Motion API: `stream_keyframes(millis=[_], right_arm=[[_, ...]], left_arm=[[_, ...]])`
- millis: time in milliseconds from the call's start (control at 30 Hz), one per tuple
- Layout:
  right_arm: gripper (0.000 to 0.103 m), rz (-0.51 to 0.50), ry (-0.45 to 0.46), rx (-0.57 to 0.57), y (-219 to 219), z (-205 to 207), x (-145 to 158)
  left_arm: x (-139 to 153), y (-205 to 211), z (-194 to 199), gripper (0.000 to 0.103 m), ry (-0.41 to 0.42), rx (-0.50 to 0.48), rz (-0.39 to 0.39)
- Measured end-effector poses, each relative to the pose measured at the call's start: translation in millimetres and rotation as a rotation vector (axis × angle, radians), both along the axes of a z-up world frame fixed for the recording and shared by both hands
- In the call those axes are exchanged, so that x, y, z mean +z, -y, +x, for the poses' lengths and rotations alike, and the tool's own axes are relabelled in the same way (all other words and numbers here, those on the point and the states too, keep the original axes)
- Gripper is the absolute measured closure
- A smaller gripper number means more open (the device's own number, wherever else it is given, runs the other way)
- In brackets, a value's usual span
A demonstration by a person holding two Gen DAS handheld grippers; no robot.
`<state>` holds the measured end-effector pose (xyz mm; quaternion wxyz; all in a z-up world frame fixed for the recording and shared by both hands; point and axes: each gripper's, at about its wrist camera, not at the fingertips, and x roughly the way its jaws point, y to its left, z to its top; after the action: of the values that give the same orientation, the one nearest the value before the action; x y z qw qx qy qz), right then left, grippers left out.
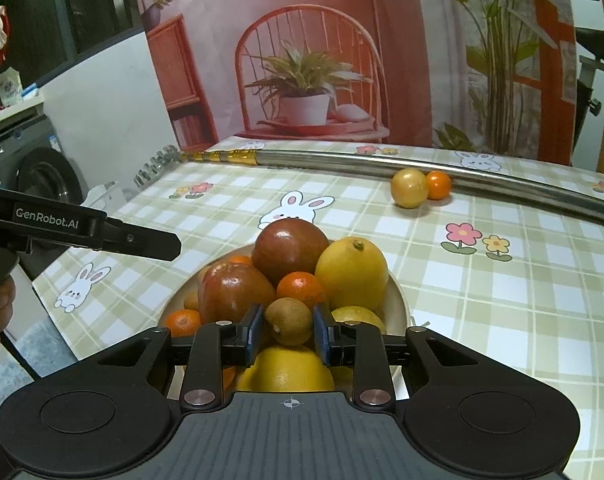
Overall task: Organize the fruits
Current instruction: 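Lower the tangerine and brown fruit onto the plate and open both tools, then move both tools to the last yellow fruit and tangerine by the pole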
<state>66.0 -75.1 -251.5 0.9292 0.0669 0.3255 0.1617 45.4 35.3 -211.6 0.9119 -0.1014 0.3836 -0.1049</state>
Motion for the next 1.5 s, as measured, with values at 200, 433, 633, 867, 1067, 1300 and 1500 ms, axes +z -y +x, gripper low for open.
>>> stream_keyframes(millis=[200,433,633,867,1067,1300,1500], right_arm=[[0.075,-0.013,0.009,0.000,-0.6,0.0,2.4],[0.075,-0.018,0.045,-0.017,3.6,-3.6,8.9],[0.074,-0.034,0.065,-0.040,9.0,-3.6,13.3],[0.074,-0.022,0.126,-0.103,35.1,-1.6,34.7],[0.074,-0.007,0.173,-0.168,66.3,5.2,55.1],[0.073,-0.027,0.200,-0.218,90.0,23.0,65.7],[0.073,-0.039,0.202,-0.232,97.5,40.9,63.1]], left_arm=[[-0.7,0.3,-1.4,0.057,-0.003,0.002,0.002],[-1.4,2.1,-1.6,0.057,-0.004,0.002,0.011],[-0.4,-0.5,-0.8,0.057,-0.001,0.009,0.014],[14.0,-11.7,7.8,0.057,0.029,0.033,0.012],[40.6,-26.5,22.0,0.056,0.081,0.057,0.041],[58.7,-29.9,43.3,0.056,0.116,0.063,0.094],[57.6,-20.9,59.3,0.057,0.117,0.041,0.096]])
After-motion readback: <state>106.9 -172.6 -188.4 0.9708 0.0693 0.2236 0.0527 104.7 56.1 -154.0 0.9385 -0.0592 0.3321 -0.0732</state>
